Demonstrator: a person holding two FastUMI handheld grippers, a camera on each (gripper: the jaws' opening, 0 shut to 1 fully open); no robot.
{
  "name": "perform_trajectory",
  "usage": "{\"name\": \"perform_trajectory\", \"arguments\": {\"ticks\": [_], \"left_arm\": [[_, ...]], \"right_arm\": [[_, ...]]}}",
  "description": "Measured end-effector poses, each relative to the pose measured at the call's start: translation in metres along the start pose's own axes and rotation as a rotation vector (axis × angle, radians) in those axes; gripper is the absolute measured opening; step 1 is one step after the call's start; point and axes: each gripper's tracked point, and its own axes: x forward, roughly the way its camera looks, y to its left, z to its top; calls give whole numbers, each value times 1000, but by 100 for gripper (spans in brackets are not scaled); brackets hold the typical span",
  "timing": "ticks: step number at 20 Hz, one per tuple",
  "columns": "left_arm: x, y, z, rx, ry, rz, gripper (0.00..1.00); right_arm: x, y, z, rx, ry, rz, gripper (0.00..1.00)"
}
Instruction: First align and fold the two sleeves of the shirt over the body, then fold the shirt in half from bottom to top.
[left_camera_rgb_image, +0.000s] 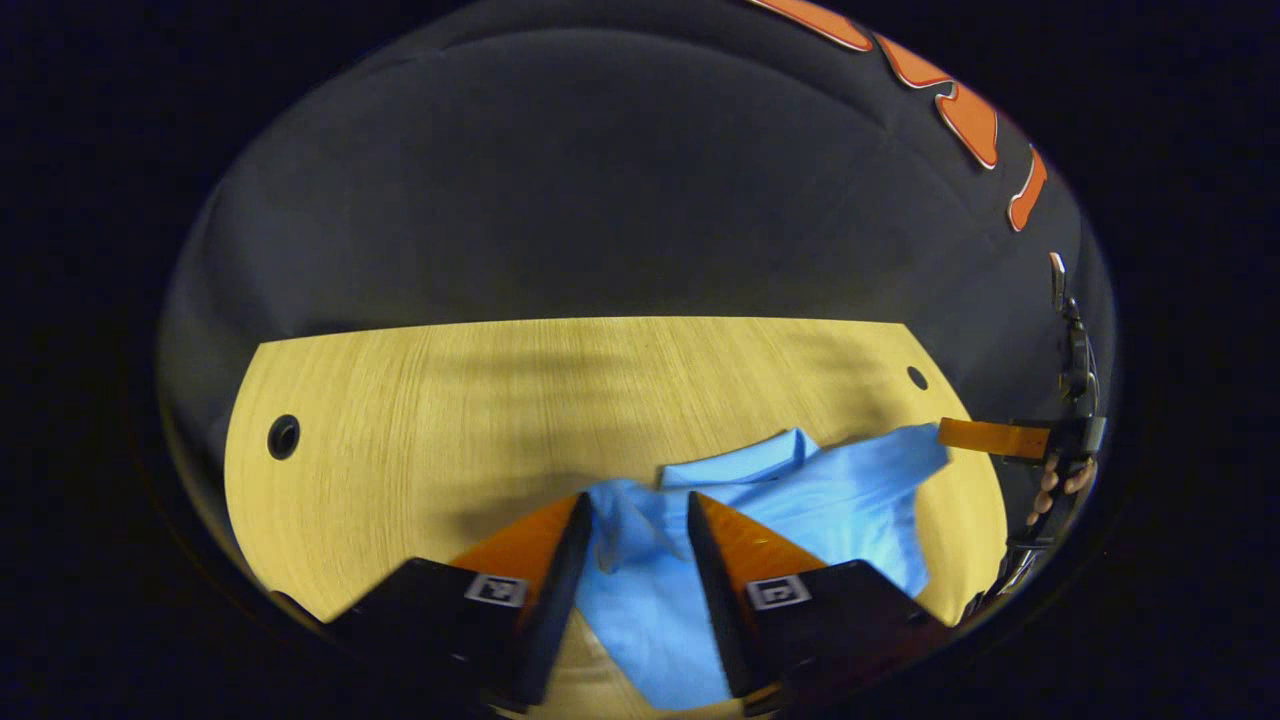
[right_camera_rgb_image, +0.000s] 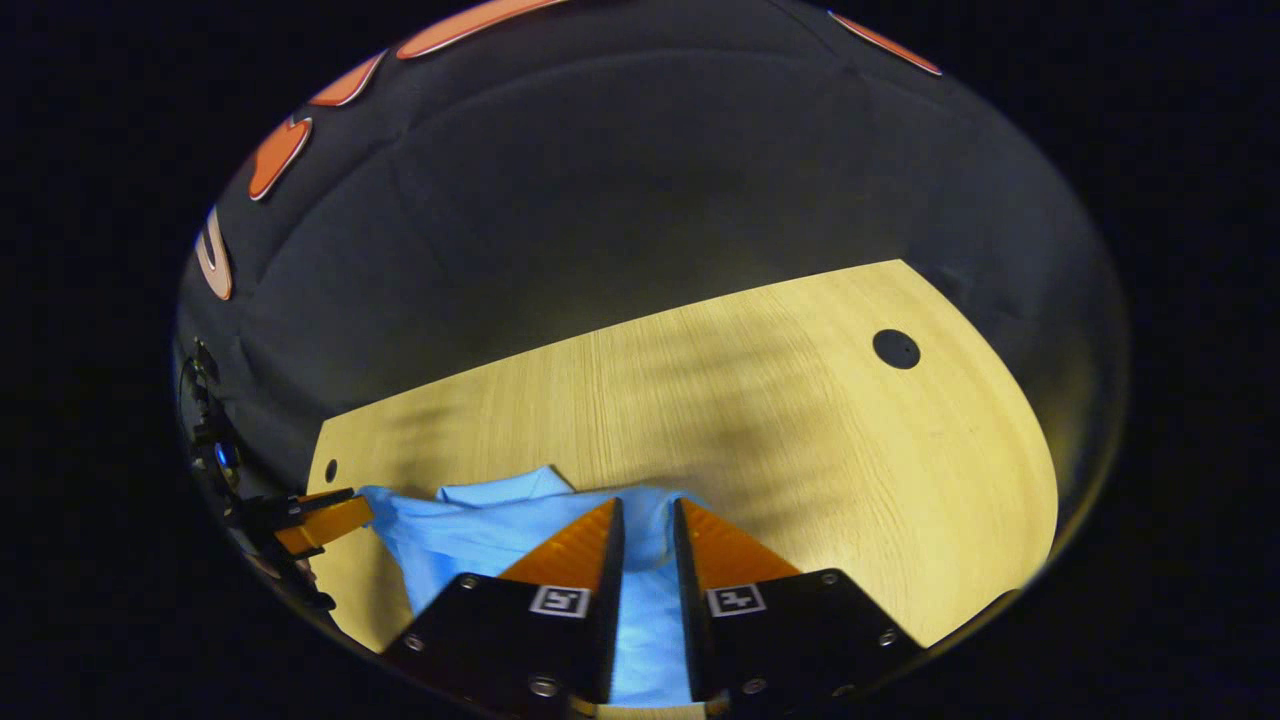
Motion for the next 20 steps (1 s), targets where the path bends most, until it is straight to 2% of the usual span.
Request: {"name": "perform_trajectory", "arguments": {"ticks": [1,2,6,10,13,20], "left_arm": [[-8,-1,1,10,-9,9,80],[-17,-1,4,27,-26,25,96],[-66,-21,18,101,-127,64,100],[-135,-55,33,123,-272,70,100],[-186,-86,34,128,-403,68,100],[-303,-134,-4,152,-624,109,99]], "right_arm": [[-9,2,3,-4,-15,7,35],[-17,3,4,-5,-33,18,55],[-61,4,13,-45,-111,29,81],[-122,7,25,-107,-234,18,89],[-165,11,25,-190,-345,9,90],[-284,-1,3,-305,-554,13,89]]}}
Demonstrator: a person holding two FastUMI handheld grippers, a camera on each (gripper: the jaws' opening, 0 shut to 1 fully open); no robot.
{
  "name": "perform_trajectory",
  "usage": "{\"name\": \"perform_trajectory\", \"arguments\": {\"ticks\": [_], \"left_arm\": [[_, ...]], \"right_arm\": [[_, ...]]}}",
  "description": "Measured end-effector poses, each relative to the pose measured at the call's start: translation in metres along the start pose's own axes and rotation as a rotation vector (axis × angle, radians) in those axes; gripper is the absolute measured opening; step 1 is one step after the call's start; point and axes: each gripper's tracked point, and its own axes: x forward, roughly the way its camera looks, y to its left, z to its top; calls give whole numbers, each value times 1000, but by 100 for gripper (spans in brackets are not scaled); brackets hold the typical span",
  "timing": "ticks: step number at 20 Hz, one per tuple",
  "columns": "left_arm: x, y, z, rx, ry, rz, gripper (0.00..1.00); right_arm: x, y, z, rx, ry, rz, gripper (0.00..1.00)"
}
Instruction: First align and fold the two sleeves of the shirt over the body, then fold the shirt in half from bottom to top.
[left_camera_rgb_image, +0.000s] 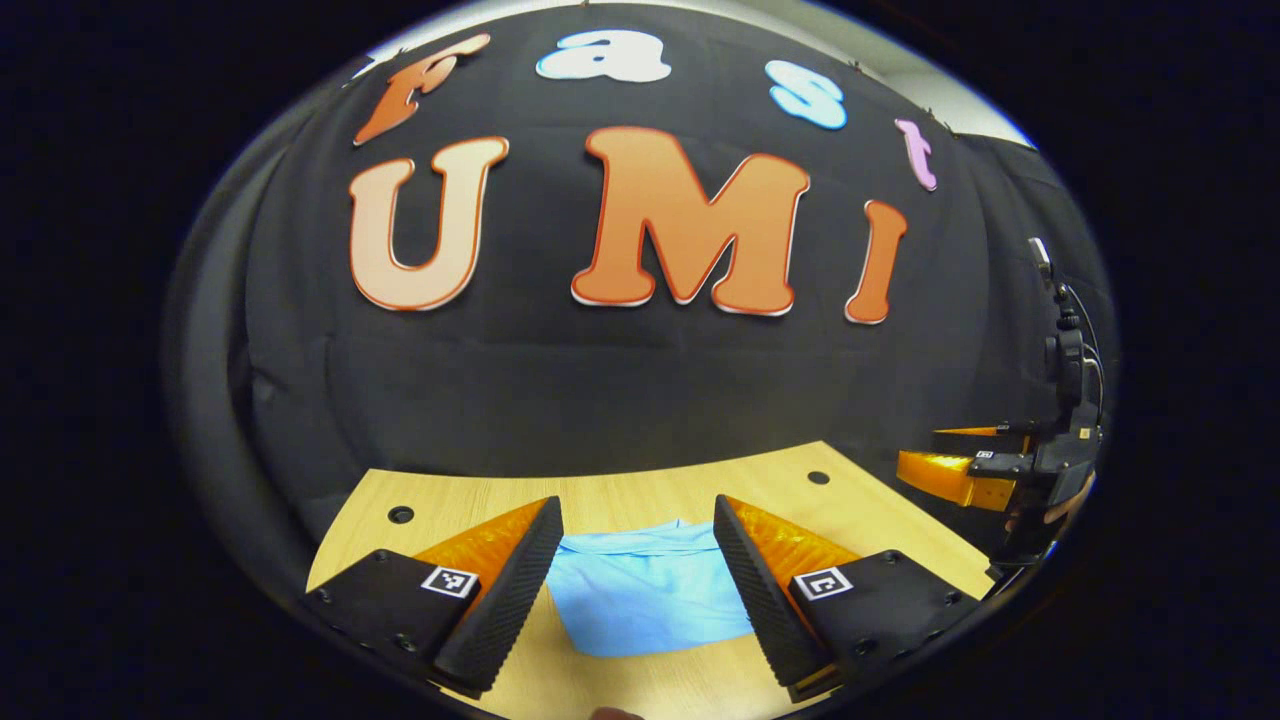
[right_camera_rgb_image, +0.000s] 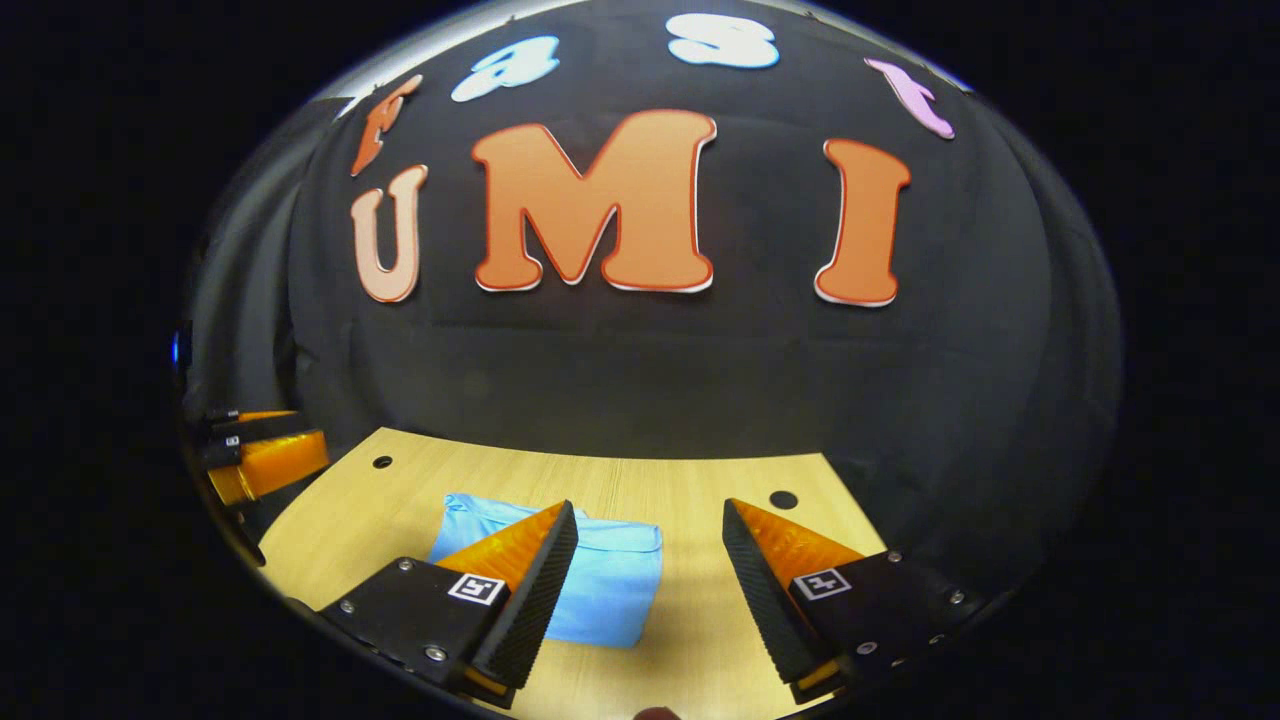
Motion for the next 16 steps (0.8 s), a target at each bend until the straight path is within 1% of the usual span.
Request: {"name": "perform_trajectory", "arguments": {"ticks": [2,5,6,7,10,12,14,16], "left_arm": [[-31,-4,12,41,-97,62,99],[-86,-26,17,73,-166,121,99],[-106,-34,18,79,-178,137,95],[-120,-40,19,78,-190,144,99],[-162,-53,12,47,-218,156,100],[-183,-62,8,28,-234,162,100],[-195,-68,8,1,-250,153,99],[-201,-63,8,6,-275,165,99]], "right_arm": [[-34,-1,1,-12,-27,20,89],[-78,8,-1,-45,-86,62,89],[-93,12,-3,-61,-109,72,89],[-105,17,-3,-76,-131,83,89],[-130,26,1,-115,-199,99,89],[-141,29,3,-110,-235,100,89],[-148,33,7,-85,-271,112,89],[-149,35,6,-70,-288,113,90]]}}
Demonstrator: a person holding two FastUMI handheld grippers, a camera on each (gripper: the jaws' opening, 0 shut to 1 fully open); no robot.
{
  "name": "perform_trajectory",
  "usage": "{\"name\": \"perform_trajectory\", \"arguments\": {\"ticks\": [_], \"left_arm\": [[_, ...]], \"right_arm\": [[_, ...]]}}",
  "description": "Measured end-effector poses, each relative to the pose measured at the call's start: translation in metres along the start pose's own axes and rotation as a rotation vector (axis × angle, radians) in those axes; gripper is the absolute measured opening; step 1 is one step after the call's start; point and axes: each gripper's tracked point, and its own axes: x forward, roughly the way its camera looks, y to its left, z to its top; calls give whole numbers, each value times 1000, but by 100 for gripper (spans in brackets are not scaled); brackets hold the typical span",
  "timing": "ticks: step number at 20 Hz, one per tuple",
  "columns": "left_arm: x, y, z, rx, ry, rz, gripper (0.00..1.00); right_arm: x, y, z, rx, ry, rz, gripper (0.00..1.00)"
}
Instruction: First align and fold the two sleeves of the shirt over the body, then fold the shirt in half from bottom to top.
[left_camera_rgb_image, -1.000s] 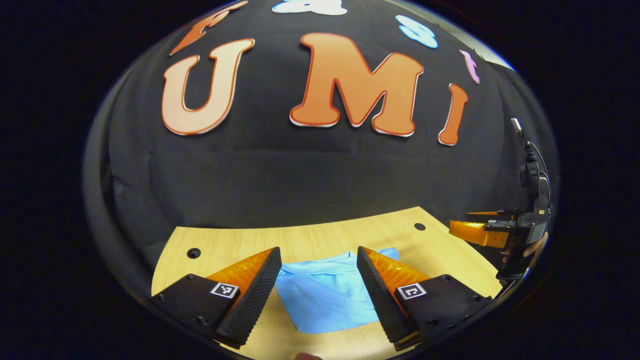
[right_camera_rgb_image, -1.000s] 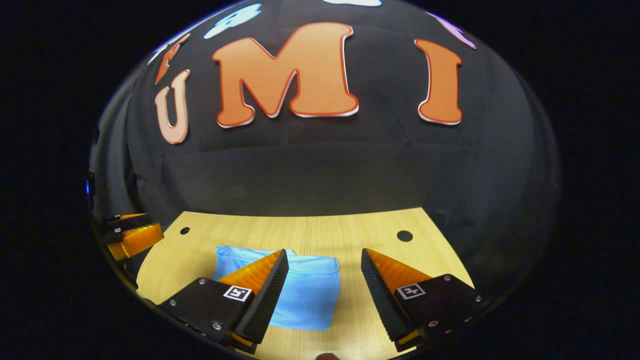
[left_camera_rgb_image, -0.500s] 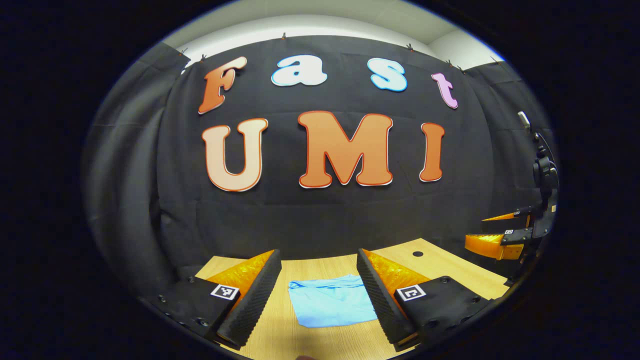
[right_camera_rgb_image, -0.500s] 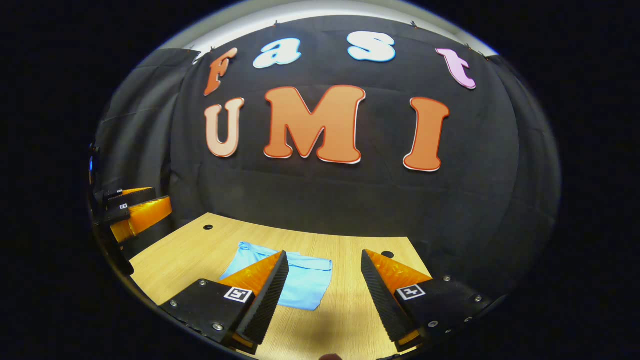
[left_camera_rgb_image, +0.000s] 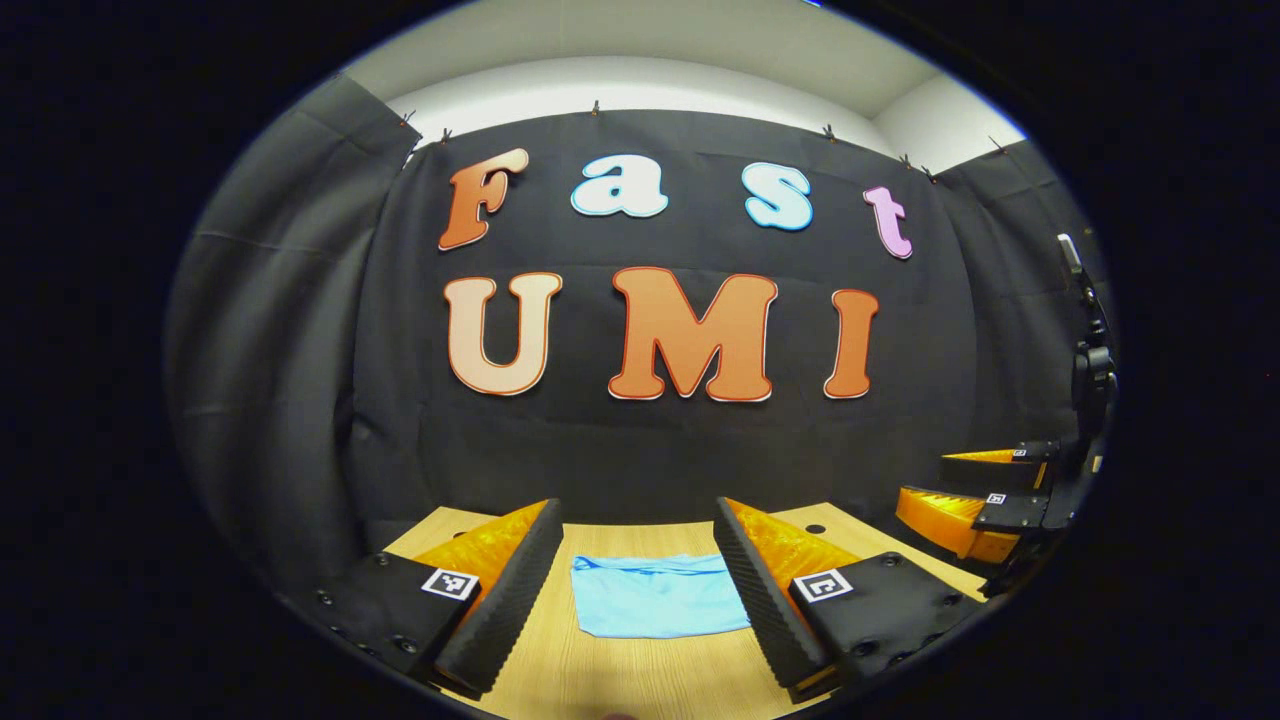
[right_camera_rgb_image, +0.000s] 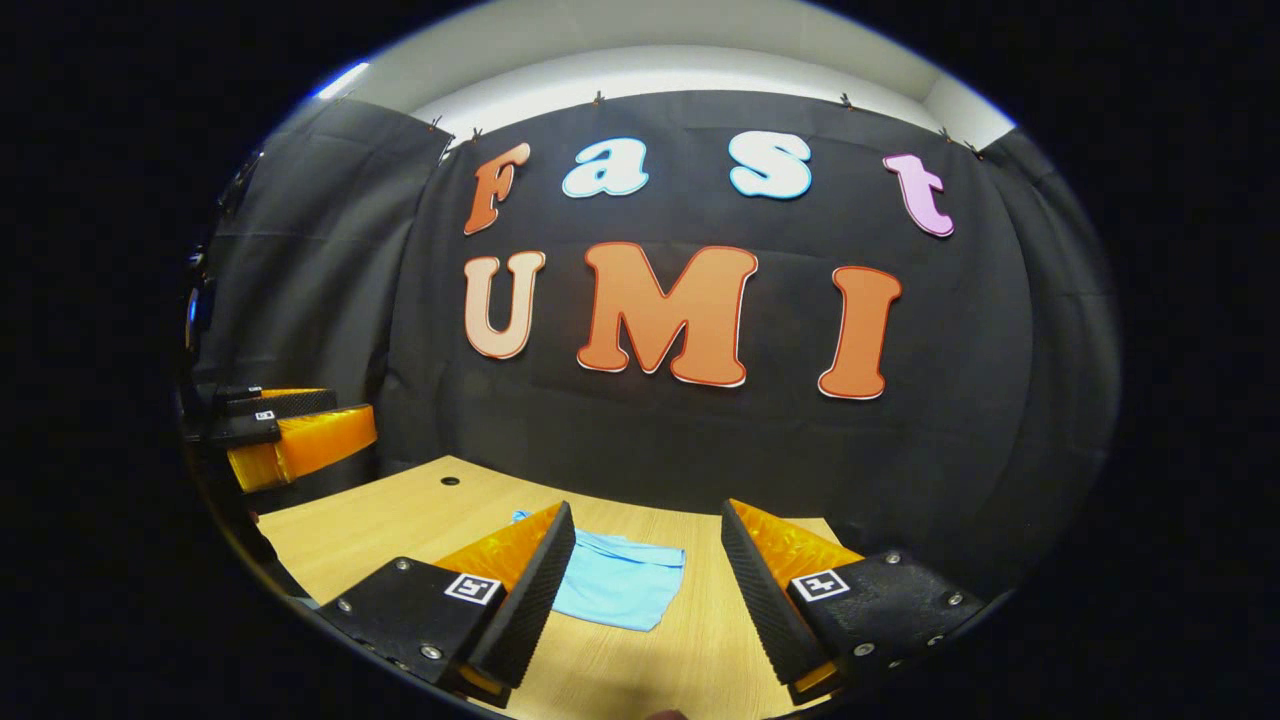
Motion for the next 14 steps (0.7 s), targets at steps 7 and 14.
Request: {"name": "perform_trajectory", "arguments": {"ticks": [7,14], "left_arm": [[-7,17,-4,16,-26,12,99],[5,27,-12,24,-10,-38,99]], "right_arm": [[-5,10,-1,24,-19,-30,91],[2,29,-3,7,12,-52,93]]}}
